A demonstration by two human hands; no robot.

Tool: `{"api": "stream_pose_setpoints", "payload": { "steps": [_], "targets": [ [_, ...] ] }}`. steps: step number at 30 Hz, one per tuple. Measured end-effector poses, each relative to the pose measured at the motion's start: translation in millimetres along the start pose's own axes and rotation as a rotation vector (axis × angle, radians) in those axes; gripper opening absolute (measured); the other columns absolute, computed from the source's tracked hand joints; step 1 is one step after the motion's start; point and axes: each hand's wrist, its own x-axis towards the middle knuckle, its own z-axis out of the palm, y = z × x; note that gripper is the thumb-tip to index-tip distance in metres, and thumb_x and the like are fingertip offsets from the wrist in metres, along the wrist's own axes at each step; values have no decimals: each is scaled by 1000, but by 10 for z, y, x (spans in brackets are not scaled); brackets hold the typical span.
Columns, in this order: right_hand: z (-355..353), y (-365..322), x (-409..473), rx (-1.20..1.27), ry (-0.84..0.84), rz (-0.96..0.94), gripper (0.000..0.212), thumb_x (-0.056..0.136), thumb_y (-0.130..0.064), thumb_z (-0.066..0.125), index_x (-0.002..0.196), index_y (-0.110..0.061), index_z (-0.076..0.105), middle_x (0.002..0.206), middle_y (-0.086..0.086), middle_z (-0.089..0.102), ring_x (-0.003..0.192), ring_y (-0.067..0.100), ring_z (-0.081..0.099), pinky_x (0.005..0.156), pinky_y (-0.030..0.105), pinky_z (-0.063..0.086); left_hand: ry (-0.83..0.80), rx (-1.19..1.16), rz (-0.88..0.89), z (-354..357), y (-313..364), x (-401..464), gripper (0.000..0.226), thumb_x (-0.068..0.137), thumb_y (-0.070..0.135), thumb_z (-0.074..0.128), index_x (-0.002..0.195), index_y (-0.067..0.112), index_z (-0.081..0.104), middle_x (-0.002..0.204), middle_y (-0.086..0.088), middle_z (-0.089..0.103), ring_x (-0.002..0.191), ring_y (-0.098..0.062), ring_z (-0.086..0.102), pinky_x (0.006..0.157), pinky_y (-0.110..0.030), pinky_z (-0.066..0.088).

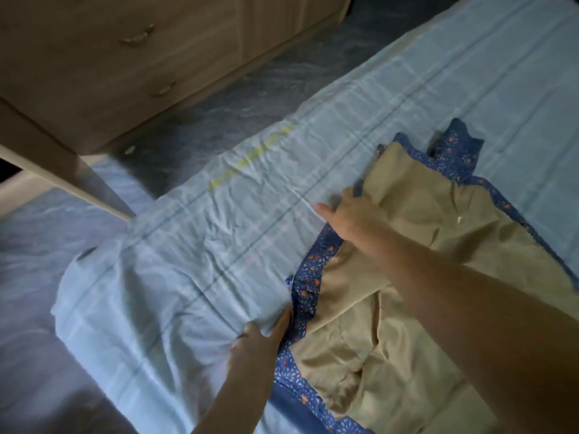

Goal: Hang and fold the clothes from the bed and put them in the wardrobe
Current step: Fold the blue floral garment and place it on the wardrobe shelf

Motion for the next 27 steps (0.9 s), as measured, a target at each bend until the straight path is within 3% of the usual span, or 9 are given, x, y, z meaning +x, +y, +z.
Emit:
{"api": "stream_pose_setpoints", "payload": {
  "steps": [2,5,9,12,15,18,22,24,27],
  "targets": [
    [-50,136,-4,-65,-27,68,50,93,-52,46,136,-28,42,124,13,50,115,35,53,85,39,44,13,17,20,-19,50,-15,78,59,0,46,127,38,43,60,-17,51,25,-24,41,27,-26,36],
    [-16,422,5,197,11,196,49,74,-42,72,109,-9,61,109,18,66,100,34,64,79,31,48,48,53,-4,16,62,-49,79,66,1,31,136,37,33,59,-19,47,28,-22,43,29,-28,37],
    [-12,808,-206,439,33,297,43,79,-22,57,117,-2,52,96,19,65,82,35,67,76,43,58,41,86,-46,59,77,-7,100,66,-4,29,152,39,-1,62,-24,42,32,-20,44,32,-27,38],
    [3,1051,-447,677,95,351,30,84,-8,47,114,-6,50,98,17,64,70,36,70,68,47,60,11,123,9,61,13,-37,107,62,-5,41,152,37,1,61,-25,42,33,-17,43,32,-25,37],
    [82,1254,-714,567,200,390,34,81,-4,47,113,-9,57,113,19,58,95,40,61,87,40,50,-113,146,60,-86,80,-29,117,56,-9,57,153,30,6,66,-23,46,33,-19,46,31,-28,40],
    [140,1458,-991,495,392,388,43,72,2,51,112,-14,58,122,14,47,99,39,55,88,43,49,-126,206,153,-185,19,-15,93,92,19,48,144,31,-29,112,-15,49,76,-22,63,73,-35,53],
    [285,1688,-1256,434,475,275,35,67,10,48,76,-23,57,90,11,61,81,37,60,69,41,51,-282,-97,155,-341,-78,-81,85,89,41,48,141,59,-16,132,-3,52,100,-25,65,81,-37,52],
    [382,1798,-1354,418,406,308,28,74,9,45,76,-17,55,82,16,60,82,38,61,68,38,46,-265,-121,197,-456,3,-177,84,83,31,49,136,68,-5,114,6,63,98,-21,66,78,-33,51],
    [563,2008,-1468,570,284,390,10,81,-2,53,89,-7,56,91,22,61,88,38,60,69,37,43,-270,-54,254,-700,381,-410,74,75,30,47,129,54,3,84,8,62,96,-18,65,70,-30,44]
  ]
}}
